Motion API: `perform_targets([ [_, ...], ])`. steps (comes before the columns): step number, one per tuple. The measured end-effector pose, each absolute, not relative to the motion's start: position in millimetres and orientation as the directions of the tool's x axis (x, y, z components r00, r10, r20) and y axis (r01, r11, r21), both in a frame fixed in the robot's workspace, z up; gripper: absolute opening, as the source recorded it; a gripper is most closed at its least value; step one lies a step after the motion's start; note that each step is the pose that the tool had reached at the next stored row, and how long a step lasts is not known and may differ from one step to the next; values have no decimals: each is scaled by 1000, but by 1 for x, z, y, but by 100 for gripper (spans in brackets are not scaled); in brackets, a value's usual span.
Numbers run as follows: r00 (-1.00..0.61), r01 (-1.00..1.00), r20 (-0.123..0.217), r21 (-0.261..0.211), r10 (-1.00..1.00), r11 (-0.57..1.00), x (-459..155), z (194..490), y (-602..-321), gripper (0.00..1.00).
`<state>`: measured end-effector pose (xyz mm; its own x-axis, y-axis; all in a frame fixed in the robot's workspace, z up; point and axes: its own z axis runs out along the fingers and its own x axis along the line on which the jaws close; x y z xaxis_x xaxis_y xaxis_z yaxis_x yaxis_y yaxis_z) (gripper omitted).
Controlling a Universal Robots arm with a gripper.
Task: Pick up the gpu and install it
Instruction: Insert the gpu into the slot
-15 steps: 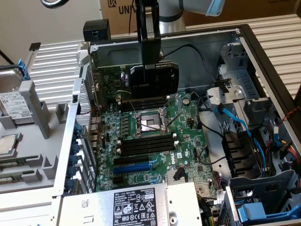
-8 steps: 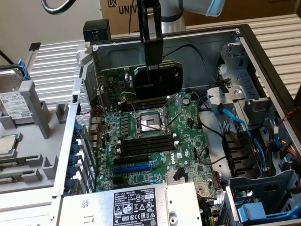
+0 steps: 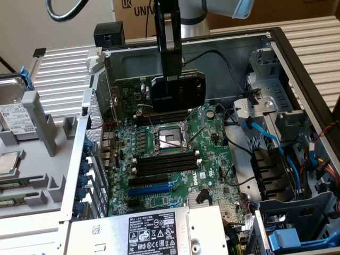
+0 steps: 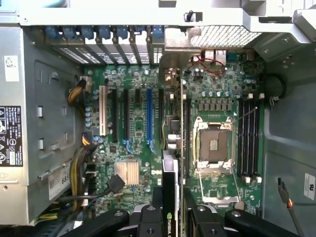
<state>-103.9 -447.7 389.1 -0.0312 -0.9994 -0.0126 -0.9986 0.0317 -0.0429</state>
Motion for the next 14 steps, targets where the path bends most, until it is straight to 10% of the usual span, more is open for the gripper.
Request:
perform_targets([
  [14,-71,-996,-31,-43,-997,73,-110,380,-448,26],
])
